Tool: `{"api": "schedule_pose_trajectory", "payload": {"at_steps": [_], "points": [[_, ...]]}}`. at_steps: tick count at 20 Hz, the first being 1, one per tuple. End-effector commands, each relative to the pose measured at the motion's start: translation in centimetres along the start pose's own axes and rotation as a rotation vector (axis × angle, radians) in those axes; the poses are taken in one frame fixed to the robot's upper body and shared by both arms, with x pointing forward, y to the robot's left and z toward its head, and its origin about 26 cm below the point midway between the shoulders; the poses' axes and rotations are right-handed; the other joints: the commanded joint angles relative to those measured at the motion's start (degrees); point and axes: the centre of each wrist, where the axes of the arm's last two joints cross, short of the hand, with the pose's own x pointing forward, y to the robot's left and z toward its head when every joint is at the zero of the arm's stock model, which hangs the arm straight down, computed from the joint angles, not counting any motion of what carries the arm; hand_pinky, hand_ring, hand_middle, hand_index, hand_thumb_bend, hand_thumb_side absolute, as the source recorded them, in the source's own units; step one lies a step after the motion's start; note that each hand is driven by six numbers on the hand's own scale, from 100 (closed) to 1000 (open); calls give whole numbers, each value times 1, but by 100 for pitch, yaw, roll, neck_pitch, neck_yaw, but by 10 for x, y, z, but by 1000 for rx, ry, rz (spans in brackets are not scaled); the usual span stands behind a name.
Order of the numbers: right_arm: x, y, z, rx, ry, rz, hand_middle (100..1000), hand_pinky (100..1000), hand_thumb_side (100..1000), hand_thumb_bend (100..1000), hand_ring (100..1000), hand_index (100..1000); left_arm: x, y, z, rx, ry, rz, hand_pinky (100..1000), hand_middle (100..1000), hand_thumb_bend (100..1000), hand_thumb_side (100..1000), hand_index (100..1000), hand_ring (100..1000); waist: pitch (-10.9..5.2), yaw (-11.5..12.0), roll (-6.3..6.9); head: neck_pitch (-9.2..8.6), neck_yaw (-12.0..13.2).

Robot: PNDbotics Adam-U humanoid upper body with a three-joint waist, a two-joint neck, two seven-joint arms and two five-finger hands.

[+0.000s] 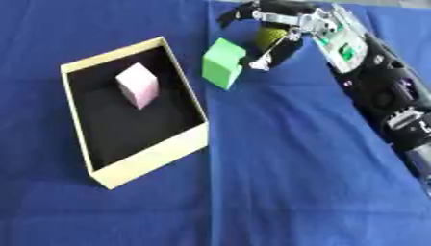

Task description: Pick up objects on the table and place them in the box.

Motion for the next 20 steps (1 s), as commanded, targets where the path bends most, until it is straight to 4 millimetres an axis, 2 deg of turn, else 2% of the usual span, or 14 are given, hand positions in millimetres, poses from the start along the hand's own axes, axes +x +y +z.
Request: {"api": "schedule_pose_trajectory", "payload": {"at_steps": [1, 10, 18, 20], "points": [[1, -11, 2, 305, -247, 230, 834, 933, 100, 392, 960, 957, 5, 1, -6, -10, -25, -2, 710, 783, 175, 633, 812, 848, -117, -7, 27, -28, 27], [9, -16, -2, 326, -271, 264, 858, 938, 100, 398, 968, 963, 5, 1, -5, -11, -20, -3, 710, 783, 170, 634, 813, 848, -162, -27, -8, -42, 52], [21, -33, -2, 322, -297, 326, 878, 939, 107, 403, 972, 973, 5, 2, -4, -19, -15, -9, 710, 783, 173, 633, 813, 847, -211, -65, -52, -2, 81], [25, -34, -5, 350, -295, 355, 896, 939, 138, 406, 974, 982, 5, 2, -4, -21, -16, -8, 710, 782, 176, 630, 813, 847, -228, -61, -66, -6, 69]]}}
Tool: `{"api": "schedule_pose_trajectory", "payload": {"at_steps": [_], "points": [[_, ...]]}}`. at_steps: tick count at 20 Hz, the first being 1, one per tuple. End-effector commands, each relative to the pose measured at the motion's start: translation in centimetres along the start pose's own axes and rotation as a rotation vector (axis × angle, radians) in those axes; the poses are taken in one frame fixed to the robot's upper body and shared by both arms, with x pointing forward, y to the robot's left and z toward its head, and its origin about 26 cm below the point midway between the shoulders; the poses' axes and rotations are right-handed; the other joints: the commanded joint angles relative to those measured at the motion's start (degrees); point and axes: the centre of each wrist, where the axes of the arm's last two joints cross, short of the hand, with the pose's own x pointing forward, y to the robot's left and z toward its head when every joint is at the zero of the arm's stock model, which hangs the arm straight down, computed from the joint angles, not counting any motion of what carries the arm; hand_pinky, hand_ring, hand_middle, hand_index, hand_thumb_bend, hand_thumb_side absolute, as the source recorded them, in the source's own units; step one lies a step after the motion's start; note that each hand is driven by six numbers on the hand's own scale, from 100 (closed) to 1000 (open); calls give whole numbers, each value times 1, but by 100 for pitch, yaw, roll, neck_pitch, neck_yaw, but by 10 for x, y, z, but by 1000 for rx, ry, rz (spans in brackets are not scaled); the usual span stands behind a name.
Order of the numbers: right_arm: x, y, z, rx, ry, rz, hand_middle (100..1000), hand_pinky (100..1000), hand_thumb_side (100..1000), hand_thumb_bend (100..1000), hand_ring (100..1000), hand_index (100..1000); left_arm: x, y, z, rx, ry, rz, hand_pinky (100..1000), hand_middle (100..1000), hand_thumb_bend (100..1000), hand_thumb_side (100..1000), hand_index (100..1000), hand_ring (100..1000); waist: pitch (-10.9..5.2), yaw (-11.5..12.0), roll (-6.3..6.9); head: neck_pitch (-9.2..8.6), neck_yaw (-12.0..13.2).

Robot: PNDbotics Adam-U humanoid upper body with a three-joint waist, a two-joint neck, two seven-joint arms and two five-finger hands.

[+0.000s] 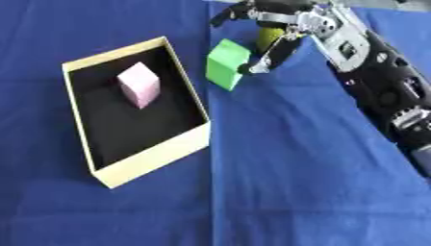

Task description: Pick up objects on the table and place them in the box.

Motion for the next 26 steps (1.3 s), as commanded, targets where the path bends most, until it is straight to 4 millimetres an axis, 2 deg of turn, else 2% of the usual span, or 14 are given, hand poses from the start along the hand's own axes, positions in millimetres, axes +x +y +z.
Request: {"api": "schedule_pose_trajectory", "payload": {"at_steps": [1, 16, 21, 22, 26], "points": [[6, -20, 3, 350, -223, 300, 898, 939, 143, 406, 975, 982, 5, 2, -6, -15, -26, -4, 710, 783, 176, 630, 813, 847, -178, 0, 16, -17, -3], [0, -1, -4, 486, -170, 324, 900, 933, 167, 410, 970, 978, 5, 2, -6, -11, -23, -1, 709, 784, 176, 633, 813, 848, -173, 16, -26, -19, -8], [-1, 1, -4, 498, -160, 324, 900, 929, 174, 434, 965, 979, 5, 2, -5, -12, -20, 0, 710, 784, 174, 634, 813, 849, -180, 9, -34, -29, 3], [-2, 1, -3, 501, -157, 324, 900, 929, 166, 410, 964, 979, 5, 2, -5, -11, -18, -1, 709, 784, 174, 635, 813, 849, -183, 3, -33, -21, 8], [-4, -2, 0, 504, -147, 327, 906, 928, 153, 407, 964, 982, 5, 3, -4, -15, -14, -7, 709, 784, 174, 634, 813, 849, -209, -37, -51, 22, 37]]}}
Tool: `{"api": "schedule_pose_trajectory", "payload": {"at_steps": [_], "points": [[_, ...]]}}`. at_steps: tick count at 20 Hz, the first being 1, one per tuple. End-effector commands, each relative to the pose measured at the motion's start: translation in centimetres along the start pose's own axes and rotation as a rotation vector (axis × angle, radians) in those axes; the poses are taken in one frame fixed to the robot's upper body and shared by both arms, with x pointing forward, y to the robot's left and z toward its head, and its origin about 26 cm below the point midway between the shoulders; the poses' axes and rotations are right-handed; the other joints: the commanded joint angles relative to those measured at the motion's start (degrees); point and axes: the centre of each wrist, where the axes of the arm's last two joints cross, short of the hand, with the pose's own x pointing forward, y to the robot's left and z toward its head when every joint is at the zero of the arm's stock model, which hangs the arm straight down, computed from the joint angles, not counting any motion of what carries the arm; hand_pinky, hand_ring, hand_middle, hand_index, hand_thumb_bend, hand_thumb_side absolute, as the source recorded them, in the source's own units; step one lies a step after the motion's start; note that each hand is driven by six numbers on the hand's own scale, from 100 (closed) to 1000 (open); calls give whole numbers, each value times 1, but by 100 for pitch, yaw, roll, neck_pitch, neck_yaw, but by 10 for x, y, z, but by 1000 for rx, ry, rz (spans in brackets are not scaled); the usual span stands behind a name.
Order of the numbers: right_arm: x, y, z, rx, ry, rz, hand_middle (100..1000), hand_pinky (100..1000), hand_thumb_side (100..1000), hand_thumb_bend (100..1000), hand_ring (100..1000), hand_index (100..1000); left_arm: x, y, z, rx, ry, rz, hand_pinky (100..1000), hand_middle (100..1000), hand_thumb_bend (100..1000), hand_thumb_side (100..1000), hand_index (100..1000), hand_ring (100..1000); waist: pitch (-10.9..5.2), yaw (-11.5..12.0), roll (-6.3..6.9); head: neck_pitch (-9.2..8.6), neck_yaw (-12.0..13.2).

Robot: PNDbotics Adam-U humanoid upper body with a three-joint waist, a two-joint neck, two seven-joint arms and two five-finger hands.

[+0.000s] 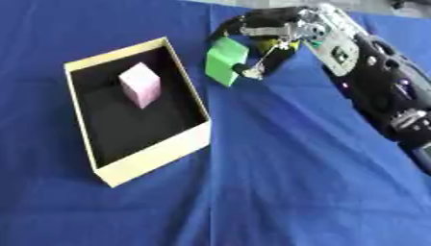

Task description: Pick up objects on the table and place them in the box.

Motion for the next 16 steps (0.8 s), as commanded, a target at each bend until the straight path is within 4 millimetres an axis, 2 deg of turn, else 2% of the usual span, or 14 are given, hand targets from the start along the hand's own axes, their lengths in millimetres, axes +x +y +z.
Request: {"api": "schedule_pose_trajectory", "payload": {"at_steps": [1, 8, 16], "points": [[-5, -14, 9, 333, -205, 256, 907, 928, 151, 407, 965, 983, 5, 2, -6, -15, -24, -6, 709, 784, 174, 634, 813, 849, -160, -13, 16, 11, 27], [-5, -11, 3, 392, -181, 277, 912, 924, 123, 402, 963, 986, 5, 2, -5, -18, -20, -3, 709, 785, 174, 635, 813, 850, -171, -16, -7, -7, 17], [-2, -14, -1, 371, -196, 277, 848, 906, 100, 383, 936, 955, 5, 0, -6, -17, -18, 10, 708, 786, 170, 640, 814, 851, -159, -14, -2, -23, 1]]}}
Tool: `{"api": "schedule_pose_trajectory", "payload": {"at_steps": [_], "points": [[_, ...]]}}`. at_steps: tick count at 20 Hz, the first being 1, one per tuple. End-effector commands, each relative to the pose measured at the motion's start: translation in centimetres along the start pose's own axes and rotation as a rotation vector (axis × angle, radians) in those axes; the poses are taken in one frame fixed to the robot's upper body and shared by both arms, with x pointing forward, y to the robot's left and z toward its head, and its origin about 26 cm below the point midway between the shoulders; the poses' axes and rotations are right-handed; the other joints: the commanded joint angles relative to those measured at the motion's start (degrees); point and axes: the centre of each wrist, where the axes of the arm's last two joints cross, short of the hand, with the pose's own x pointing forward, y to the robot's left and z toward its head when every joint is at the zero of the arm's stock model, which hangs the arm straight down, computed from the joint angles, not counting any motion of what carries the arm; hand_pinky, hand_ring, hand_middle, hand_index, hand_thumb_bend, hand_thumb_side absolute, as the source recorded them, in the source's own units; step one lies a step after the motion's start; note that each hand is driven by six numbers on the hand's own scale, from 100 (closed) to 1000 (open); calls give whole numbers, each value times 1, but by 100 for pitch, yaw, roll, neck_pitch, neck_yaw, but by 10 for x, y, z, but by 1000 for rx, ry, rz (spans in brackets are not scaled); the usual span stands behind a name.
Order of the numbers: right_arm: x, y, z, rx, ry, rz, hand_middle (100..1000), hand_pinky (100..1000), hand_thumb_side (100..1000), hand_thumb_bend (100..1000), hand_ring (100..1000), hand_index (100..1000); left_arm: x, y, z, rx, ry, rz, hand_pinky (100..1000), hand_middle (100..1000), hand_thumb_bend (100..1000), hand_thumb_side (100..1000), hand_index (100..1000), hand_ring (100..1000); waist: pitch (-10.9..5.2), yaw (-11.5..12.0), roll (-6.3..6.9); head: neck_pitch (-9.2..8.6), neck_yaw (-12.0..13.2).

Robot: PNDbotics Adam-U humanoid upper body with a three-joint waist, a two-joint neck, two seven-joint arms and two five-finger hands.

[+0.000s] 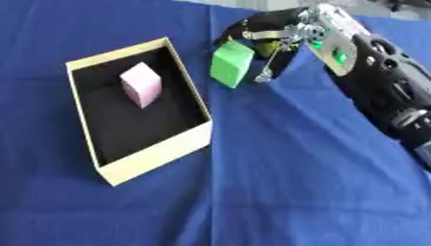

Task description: Pick up objects on the table and place them in the box.

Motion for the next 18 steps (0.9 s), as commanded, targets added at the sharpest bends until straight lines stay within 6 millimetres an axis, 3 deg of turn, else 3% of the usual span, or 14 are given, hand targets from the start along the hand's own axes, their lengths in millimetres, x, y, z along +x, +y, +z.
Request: {"api": "schedule_pose_trajectory", "payload": {"at_steps": [1, 6, 18], "points": [[-2, -15, 5, 298, -229, 244, 830, 903, 100, 385, 932, 941, 5, 0, -7, -12, -28, 6, 708, 786, 170, 642, 814, 851, -145, -7, 38, -27, -14], [-4, -15, 6, 273, -235, 219, 790, 894, 100, 395, 922, 907, 5, 0, -7, -13, -24, 6, 709, 787, 171, 641, 814, 852, -145, -12, 45, -8, -4], [-2, -22, 4, 239, -250, 215, 576, 866, 113, 415, 871, 732, 5, 0, -5, -10, -16, 5, 709, 787, 171, 641, 814, 852, -202, -44, 55, 34, -5]]}}
